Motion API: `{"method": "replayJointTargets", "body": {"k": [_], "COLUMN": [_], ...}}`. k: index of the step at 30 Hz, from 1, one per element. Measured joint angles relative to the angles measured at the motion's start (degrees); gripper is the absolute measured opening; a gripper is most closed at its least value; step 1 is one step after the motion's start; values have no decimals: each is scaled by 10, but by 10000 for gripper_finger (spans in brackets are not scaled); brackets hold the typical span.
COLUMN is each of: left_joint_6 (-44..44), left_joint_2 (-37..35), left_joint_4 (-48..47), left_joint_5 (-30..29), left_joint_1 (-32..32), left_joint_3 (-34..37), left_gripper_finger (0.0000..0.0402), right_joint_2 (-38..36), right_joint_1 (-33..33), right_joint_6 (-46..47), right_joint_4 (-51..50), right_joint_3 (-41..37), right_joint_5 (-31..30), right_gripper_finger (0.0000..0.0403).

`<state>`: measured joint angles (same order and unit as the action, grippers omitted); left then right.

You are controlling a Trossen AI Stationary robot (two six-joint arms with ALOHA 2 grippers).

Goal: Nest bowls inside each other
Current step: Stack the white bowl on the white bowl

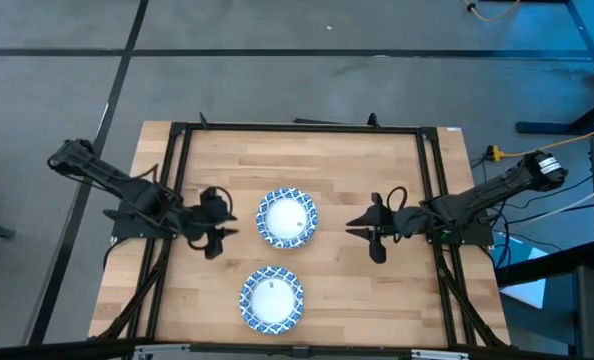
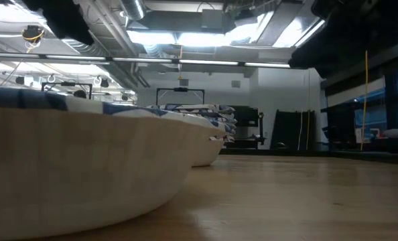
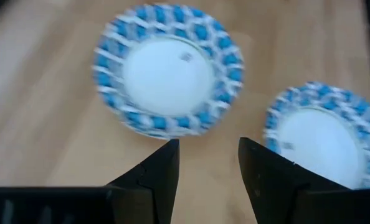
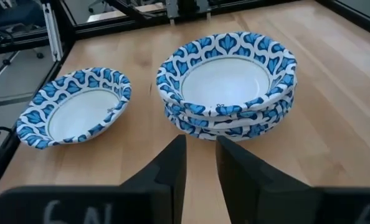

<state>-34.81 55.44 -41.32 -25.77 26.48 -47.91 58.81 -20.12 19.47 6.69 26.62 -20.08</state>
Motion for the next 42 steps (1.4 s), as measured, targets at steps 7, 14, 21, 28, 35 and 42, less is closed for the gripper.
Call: {"method": "replayJointTargets", "body": {"k": [7,14,21,28,35,42], "left_joint_6": [-95,-100,-99,-98,-101,-118], "left_joint_2": [25,27,27,27,27,28], "left_joint_4": [31,36,60,91,94,111], "left_joint_5": [39,42,62,73,72,71], "left_joint_1": [15,15,14,14,14,13], "left_joint_3": [0,0,0,1,1,1], "left_gripper_finger": [159,159,165,218,252,250], "right_joint_2": [0,0,0,0,0,0], "right_joint_1": [1,1,1,1,1,1], "right_joint_6": [-10,-18,-20,-34,-36,-36], "right_joint_4": [-2,-5,-18,-24,-24,-24], "right_joint_3": [4,4,4,4,4,5], "right_joint_5": [0,0,1,2,2,2], "right_gripper_finger": [88,88,88,88,88,88]}}
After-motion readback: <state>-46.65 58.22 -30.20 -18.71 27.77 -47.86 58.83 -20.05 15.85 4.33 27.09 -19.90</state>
